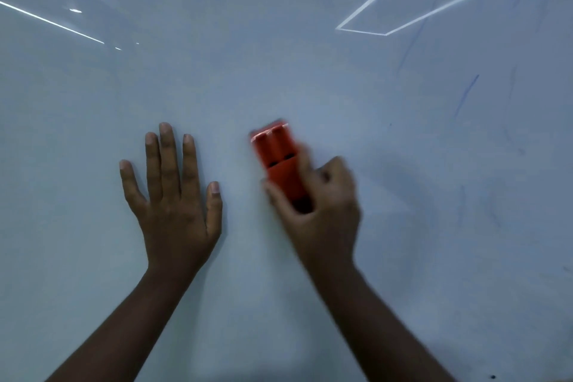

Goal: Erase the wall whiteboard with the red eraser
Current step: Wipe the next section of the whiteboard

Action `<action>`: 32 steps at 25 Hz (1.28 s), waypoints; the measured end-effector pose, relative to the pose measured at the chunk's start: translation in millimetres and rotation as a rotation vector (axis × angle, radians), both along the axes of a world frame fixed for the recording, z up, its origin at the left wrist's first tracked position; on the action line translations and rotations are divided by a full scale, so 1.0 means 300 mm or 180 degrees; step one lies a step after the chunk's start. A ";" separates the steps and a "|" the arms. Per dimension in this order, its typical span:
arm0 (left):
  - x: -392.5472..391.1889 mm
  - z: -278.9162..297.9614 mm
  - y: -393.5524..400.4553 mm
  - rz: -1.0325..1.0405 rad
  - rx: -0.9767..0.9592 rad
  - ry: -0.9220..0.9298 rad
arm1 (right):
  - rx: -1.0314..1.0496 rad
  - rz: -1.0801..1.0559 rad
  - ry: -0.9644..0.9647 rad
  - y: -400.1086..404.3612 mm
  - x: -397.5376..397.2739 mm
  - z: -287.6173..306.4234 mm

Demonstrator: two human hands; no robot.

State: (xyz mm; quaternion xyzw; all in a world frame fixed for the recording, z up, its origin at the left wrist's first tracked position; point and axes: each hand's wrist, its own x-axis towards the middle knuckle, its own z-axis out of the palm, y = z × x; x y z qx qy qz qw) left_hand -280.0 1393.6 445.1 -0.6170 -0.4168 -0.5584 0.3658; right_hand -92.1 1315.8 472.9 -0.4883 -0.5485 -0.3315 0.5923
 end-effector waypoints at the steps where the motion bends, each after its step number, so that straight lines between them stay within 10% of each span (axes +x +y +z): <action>1: -0.003 -0.003 0.001 -0.0009 -0.0029 0.0021 | -0.0104 0.0017 -0.0311 0.001 -0.062 -0.033; 7: -0.057 -0.021 -0.012 -0.0097 0.0074 0.0187 | -0.0136 -0.0075 -0.0697 -0.008 -0.029 0.063; 14: -0.119 0.244 -0.014 -0.0145 0.0427 -0.0045 | 0.0371 -0.0236 0.0935 -0.050 0.389 0.336; 22: -0.081 0.480 0.034 0.0185 0.0257 0.0091 | 0.0587 -0.0041 0.1061 -0.007 0.352 0.390; 32: -0.090 0.476 0.048 0.0093 0.0376 0.0141 | 0.0548 -0.0230 -0.0836 0.110 -0.168 0.382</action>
